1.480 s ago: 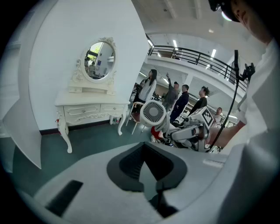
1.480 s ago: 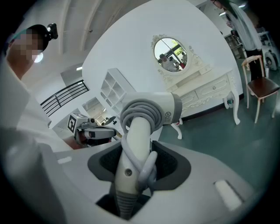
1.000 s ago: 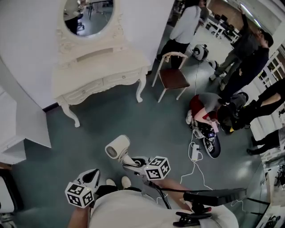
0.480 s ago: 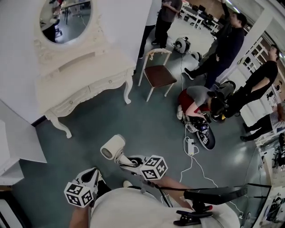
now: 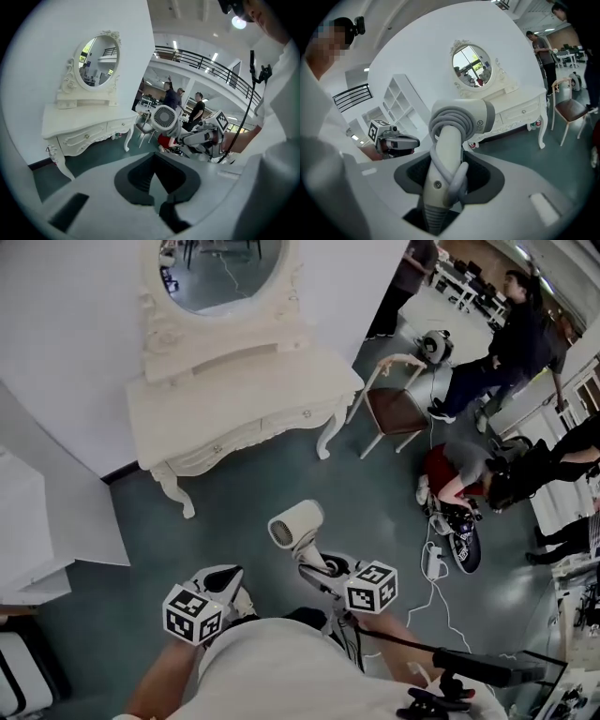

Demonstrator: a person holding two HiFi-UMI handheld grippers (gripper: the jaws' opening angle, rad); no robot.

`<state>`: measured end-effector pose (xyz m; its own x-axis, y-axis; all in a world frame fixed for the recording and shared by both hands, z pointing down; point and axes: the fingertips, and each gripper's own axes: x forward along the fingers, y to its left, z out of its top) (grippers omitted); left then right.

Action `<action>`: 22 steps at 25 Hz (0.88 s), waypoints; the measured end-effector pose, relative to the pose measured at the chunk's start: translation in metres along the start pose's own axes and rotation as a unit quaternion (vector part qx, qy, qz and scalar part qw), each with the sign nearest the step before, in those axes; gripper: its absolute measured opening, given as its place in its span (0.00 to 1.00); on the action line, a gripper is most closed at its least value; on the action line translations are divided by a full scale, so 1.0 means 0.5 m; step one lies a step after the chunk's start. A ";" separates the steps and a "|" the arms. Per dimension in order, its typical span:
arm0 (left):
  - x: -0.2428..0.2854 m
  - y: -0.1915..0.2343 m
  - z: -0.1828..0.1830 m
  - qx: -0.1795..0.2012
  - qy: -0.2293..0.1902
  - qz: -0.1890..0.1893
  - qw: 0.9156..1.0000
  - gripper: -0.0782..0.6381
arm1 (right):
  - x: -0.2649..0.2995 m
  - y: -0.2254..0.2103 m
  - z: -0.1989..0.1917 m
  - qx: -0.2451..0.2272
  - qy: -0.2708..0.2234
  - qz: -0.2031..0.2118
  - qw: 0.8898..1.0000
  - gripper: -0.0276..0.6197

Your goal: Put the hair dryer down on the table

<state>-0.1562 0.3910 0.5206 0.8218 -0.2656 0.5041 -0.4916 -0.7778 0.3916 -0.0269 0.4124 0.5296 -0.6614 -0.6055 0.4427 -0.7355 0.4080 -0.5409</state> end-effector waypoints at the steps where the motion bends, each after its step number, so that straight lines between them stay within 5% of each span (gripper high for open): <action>1: -0.004 0.023 0.004 0.002 0.002 -0.003 1.000 0.11 | 0.017 0.003 0.012 0.002 -0.004 -0.004 1.000 0.33; 8: 0.028 0.119 0.049 -0.010 0.007 -0.029 1.000 0.11 | 0.081 -0.025 0.071 0.020 -0.008 -0.030 0.999 0.33; 22: 0.260 0.232 0.298 0.005 0.022 -0.013 1.000 0.11 | 0.158 -0.312 0.318 -0.004 -0.010 -0.032 0.999 0.33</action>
<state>-0.0634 0.1815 0.5169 0.8207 -0.2196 0.5275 -0.4669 -0.7900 0.3975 0.0592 0.1922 0.5353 -0.6094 -0.6440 0.4625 -0.7780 0.3731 -0.5055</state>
